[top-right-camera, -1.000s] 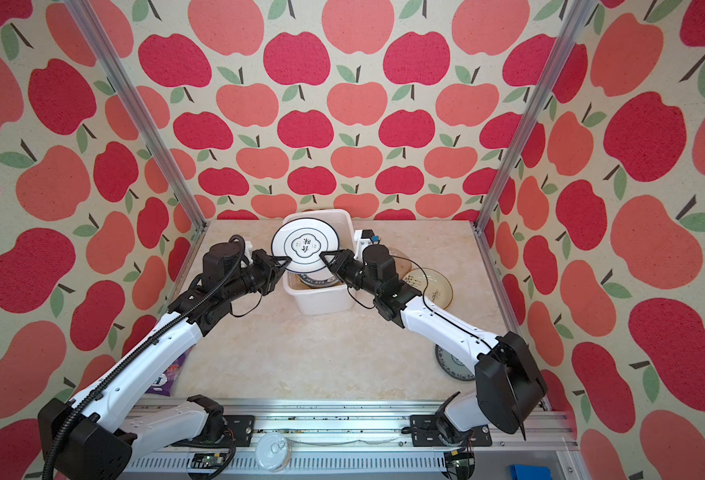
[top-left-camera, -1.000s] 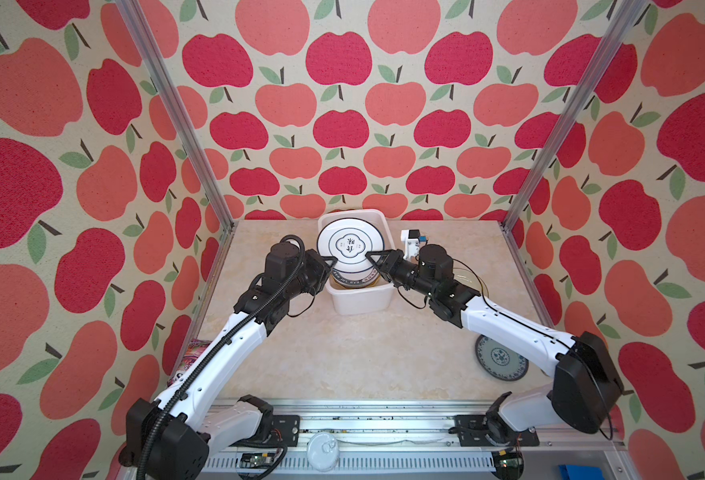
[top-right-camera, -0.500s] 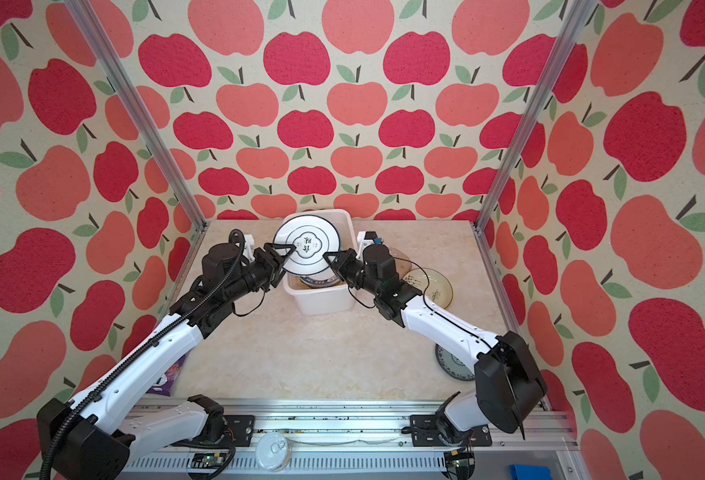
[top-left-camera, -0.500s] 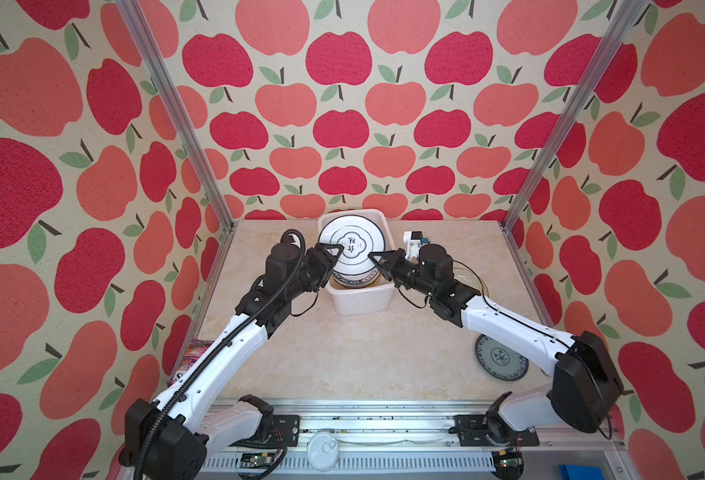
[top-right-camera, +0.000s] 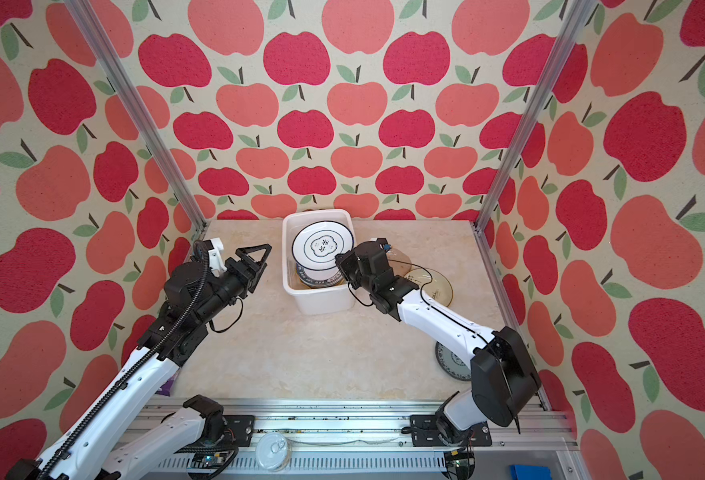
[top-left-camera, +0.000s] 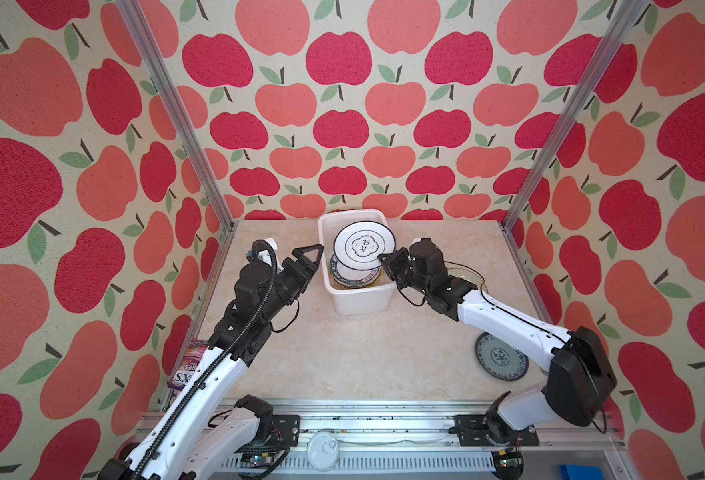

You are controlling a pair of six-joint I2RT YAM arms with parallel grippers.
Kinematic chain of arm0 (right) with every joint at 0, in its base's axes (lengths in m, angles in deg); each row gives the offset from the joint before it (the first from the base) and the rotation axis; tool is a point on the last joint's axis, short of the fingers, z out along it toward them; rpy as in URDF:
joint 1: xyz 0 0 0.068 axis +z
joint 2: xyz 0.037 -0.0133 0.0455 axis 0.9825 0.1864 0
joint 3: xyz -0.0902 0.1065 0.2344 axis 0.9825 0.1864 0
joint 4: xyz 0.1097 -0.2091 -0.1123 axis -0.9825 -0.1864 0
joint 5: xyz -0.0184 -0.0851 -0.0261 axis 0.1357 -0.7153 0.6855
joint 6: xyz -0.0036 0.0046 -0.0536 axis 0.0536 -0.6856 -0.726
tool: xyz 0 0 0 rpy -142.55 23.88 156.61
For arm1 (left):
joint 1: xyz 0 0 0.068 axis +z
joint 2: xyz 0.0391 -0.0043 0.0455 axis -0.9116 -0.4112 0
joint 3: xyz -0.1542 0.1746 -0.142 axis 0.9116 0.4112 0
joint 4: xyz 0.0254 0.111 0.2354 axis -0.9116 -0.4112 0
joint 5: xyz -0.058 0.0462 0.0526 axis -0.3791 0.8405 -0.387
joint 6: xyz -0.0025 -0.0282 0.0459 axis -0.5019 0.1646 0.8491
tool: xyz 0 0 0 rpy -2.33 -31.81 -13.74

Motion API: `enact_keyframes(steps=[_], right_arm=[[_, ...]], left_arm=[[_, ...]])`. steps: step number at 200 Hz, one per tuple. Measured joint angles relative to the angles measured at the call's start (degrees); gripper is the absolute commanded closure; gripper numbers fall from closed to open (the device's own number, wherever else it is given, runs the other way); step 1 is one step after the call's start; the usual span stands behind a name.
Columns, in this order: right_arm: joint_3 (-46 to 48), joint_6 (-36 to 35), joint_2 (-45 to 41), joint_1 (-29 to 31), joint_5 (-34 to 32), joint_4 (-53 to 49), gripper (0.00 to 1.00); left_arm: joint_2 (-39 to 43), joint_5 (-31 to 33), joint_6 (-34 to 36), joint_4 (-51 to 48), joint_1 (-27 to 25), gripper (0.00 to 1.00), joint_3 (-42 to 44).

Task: Place the plates into the plastic bin on the countertop
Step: 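Lower the white plate into the bin with the right gripper while the left draws back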

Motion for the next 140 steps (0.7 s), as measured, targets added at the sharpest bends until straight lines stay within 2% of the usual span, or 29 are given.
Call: enact_keyframes(steps=[66, 108, 125, 140], right_arm=[[-22.47, 10.97, 11.8, 6.62, -14.97, -21.14, 1.0], [-36.0, 16.17, 20.41, 8.55, -21.55, -33.59, 1.0], [-39.36, 18.36, 23.34, 8.57, -23.56, -37.18, 1.0], [-41.2, 20.28, 25.38, 8.57, -24.83, -39.65, 1.0]], left_arm=[[4.33, 1.2, 2.49, -2.71, 2.1, 0.13, 2.82], [6.6, 1.16, 6.16, -3.32, 3.39, 0.06, 2.93], [6.91, 0.92, 8.46, -3.67, 3.65, 0.0, 2.86], [6.93, 0.07, 10.27, -4.46, 3.87, 0.01, 2.23]])
